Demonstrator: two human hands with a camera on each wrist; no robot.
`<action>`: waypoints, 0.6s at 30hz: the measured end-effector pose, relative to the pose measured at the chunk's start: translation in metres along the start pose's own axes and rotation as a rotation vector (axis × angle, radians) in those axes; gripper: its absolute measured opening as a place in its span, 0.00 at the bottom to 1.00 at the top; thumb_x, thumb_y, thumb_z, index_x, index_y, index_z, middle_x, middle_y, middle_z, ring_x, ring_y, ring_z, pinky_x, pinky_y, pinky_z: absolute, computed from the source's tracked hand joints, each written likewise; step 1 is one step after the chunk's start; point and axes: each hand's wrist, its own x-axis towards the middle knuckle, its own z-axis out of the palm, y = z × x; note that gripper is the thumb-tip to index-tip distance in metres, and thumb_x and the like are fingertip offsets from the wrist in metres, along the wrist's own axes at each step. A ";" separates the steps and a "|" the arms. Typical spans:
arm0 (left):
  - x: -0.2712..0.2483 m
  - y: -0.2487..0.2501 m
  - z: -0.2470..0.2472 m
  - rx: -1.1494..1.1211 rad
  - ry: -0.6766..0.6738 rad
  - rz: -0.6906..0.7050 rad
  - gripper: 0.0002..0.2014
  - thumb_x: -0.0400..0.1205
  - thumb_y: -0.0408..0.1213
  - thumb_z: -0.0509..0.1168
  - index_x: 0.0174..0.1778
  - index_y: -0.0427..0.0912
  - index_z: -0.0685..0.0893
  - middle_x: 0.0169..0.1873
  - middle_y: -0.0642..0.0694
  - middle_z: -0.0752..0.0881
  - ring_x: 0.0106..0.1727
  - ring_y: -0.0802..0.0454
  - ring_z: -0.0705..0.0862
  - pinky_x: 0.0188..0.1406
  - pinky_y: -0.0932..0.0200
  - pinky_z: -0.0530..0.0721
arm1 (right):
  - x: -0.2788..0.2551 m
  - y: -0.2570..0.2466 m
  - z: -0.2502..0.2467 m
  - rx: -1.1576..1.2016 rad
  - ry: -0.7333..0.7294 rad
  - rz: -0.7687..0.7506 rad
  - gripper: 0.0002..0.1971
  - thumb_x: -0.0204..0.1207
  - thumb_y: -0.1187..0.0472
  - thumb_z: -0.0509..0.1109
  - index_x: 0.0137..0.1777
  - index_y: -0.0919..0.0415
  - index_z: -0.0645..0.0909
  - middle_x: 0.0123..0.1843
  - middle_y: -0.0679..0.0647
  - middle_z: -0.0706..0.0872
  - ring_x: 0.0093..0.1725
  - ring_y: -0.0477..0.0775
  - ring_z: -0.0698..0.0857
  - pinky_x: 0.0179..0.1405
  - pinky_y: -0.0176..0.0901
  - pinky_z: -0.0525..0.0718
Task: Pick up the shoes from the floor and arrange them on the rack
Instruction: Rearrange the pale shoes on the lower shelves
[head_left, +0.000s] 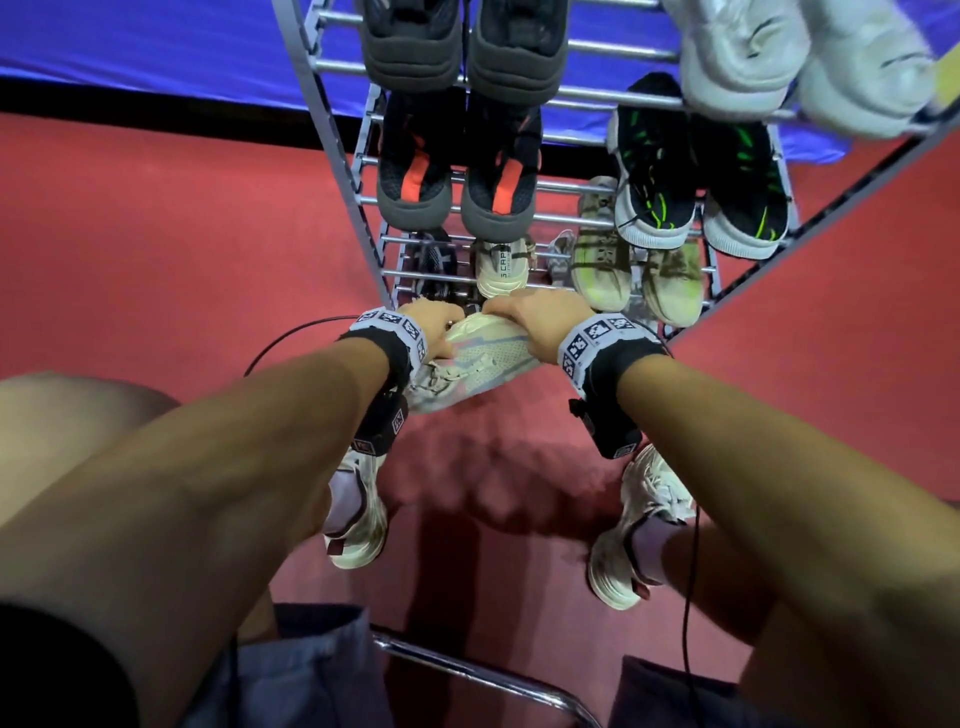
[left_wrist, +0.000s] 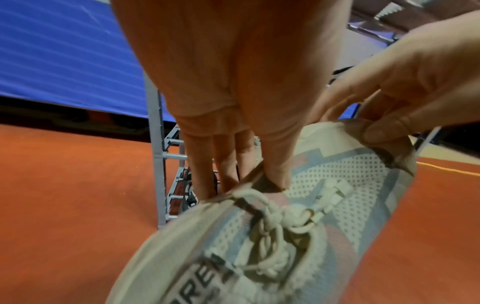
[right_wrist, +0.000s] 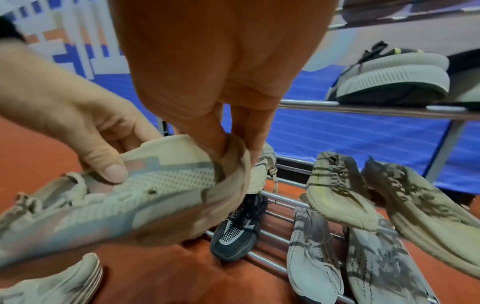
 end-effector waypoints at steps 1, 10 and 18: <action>-0.001 0.000 0.000 -0.032 -0.018 -0.009 0.12 0.78 0.41 0.71 0.54 0.42 0.81 0.41 0.45 0.82 0.45 0.42 0.82 0.45 0.53 0.79 | 0.002 -0.001 0.001 -0.031 0.010 -0.021 0.30 0.71 0.70 0.66 0.70 0.43 0.72 0.63 0.51 0.82 0.59 0.60 0.84 0.52 0.52 0.83; -0.007 -0.012 -0.005 -0.533 0.013 -0.214 0.08 0.77 0.39 0.72 0.43 0.39 0.80 0.33 0.37 0.84 0.36 0.33 0.88 0.39 0.36 0.90 | 0.022 -0.007 0.023 0.313 0.354 0.065 0.40 0.76 0.60 0.66 0.85 0.59 0.50 0.85 0.57 0.57 0.84 0.63 0.57 0.84 0.59 0.56; -0.002 -0.022 -0.014 -0.745 0.054 -0.377 0.09 0.80 0.34 0.69 0.37 0.34 0.78 0.31 0.32 0.82 0.33 0.37 0.84 0.41 0.24 0.85 | 0.048 -0.032 0.033 0.866 0.299 0.255 0.46 0.64 0.55 0.71 0.82 0.50 0.51 0.78 0.54 0.67 0.71 0.60 0.76 0.67 0.62 0.80</action>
